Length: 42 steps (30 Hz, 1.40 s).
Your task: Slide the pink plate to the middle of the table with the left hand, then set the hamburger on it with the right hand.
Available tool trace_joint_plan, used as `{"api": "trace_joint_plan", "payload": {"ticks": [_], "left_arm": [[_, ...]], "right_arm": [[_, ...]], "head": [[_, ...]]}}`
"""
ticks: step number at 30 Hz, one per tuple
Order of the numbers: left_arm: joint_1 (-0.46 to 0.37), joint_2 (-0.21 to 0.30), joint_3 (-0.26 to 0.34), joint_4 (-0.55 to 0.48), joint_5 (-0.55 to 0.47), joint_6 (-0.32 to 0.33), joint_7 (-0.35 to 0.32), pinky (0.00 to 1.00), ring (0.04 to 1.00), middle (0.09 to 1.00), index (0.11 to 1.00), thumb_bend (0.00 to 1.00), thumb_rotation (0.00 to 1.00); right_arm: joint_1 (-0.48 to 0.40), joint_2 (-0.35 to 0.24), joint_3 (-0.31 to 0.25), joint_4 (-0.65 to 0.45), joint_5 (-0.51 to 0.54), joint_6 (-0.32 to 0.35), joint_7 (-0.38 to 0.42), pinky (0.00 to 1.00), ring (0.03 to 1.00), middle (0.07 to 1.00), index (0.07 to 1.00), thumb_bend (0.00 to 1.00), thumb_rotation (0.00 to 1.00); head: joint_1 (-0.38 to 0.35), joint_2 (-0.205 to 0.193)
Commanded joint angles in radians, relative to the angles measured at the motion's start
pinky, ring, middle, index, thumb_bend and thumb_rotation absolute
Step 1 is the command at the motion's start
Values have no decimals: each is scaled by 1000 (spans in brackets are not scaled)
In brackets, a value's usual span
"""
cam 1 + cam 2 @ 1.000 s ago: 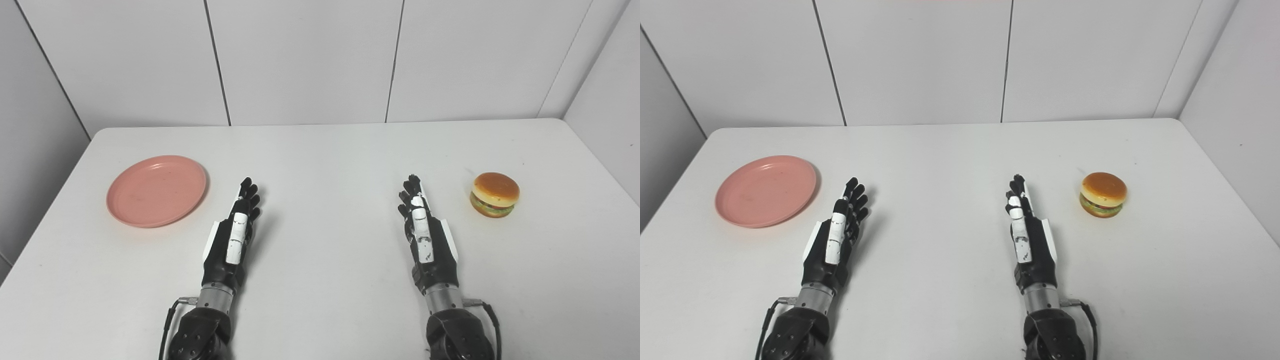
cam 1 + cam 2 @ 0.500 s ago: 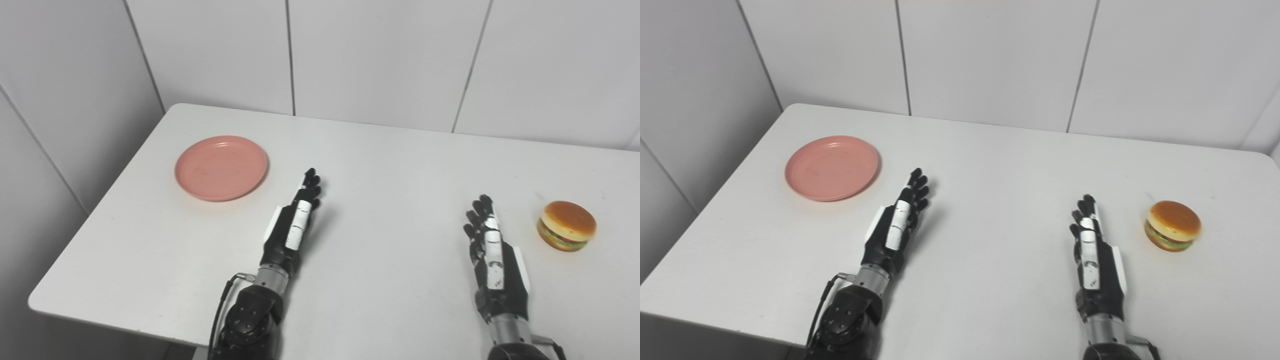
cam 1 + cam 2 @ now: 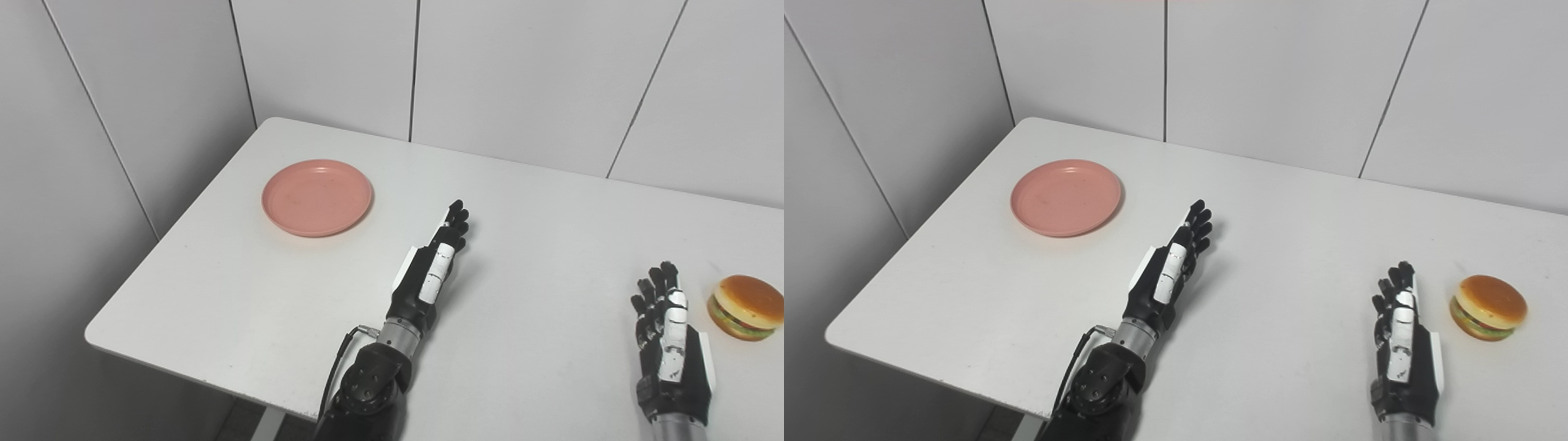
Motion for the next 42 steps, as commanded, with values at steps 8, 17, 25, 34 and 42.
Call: {"api": "trace_joint_plan", "payload": {"ticks": [8,17,25,34,42], "left_arm": [[30,3,19,43,-15,-54,3,1000,1000,1000,1000,816,1000],[29,-9,43,-173,-72,46,15,936,931,934,923,891,1000],[-29,24,93,-286,-91,124,39,865,860,872,893,913,1000],[-129,94,187,-252,-166,109,32,822,840,855,862,919,1000],[-210,166,255,-216,-137,120,86,777,803,820,822,938,1000]], "right_arm": [[1,2,-2,-15,6,-34,14,1000,1000,1000,1000,604,1000],[6,8,3,-30,-19,-29,3,1000,1000,1000,1000,598,1000],[6,13,3,-34,-23,-24,-2,997,998,1000,1000,588,1000],[5,11,2,-32,-14,-24,6,1000,1000,1000,1000,603,991],[6,12,1,-29,-7,-30,11,1000,1000,1000,1000,579,996]], "head": [[3,-2],[5,2],[1,0],[2,1],[2,0]]}}
